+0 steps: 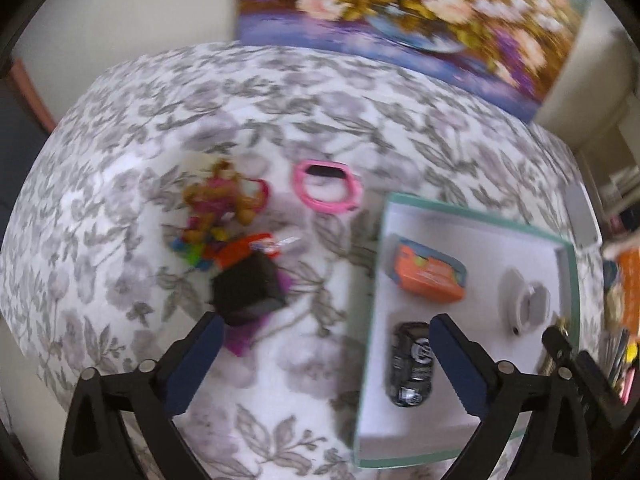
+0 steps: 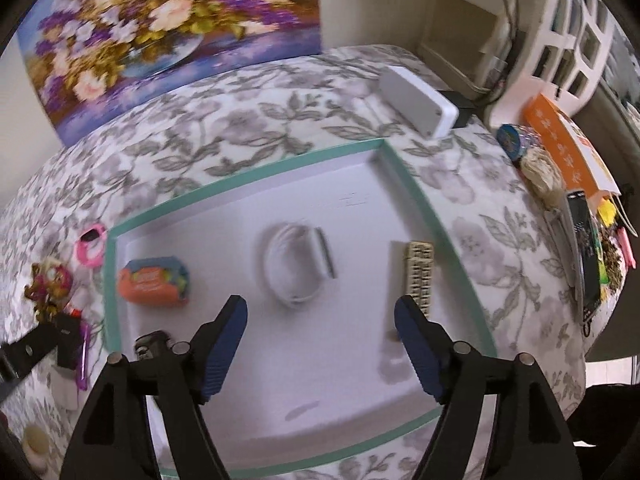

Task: Organize rigid objects
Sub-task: 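Grasp the black charger with the right gripper while the left gripper grasps the white plug adapter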

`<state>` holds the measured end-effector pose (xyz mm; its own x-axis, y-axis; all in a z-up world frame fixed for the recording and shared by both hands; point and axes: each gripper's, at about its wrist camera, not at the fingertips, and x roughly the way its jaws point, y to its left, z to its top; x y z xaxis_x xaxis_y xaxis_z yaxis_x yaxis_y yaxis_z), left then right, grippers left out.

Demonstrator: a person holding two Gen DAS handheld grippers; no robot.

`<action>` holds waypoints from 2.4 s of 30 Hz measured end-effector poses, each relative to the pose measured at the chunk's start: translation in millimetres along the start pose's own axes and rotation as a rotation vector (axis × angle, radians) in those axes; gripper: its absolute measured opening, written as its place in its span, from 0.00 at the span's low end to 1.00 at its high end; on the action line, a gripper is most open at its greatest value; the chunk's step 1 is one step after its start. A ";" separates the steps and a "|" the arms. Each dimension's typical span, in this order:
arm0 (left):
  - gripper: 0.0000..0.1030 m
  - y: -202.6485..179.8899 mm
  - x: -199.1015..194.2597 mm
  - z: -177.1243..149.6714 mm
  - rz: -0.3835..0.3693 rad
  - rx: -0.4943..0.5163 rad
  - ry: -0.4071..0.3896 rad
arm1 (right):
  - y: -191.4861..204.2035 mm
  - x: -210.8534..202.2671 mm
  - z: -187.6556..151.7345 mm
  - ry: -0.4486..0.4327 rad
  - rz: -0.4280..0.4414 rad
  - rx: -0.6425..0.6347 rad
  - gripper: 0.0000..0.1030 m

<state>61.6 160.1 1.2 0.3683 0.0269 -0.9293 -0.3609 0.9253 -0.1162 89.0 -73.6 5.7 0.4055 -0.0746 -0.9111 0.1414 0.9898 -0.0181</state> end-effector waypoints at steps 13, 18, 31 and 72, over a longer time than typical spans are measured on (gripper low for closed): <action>1.00 96.8 -19.2 15.1 0.069 -0.262 -0.058 | 76.8 -25.6 -16.9 -0.030 0.173 -0.076 0.91; 1.00 123.7 -27.8 14.6 0.078 -0.322 -0.079 | 115.3 -28.2 -27.5 -0.018 0.194 -0.142 0.91; 1.00 170.9 -24.3 10.8 0.103 -0.392 -0.083 | 169.3 -23.9 -44.3 0.002 0.235 -0.242 0.91; 1.00 212.2 53.3 -16.2 0.114 -0.545 0.165 | 251.5 24.4 -77.1 0.003 0.282 -0.498 0.82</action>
<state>-9.3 351.8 -78.7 0.1783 0.0151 -0.9839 -0.7955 0.5907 -0.1351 64.9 182.9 -52.9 0.3636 0.2000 -0.9099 -0.4145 0.9094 0.0343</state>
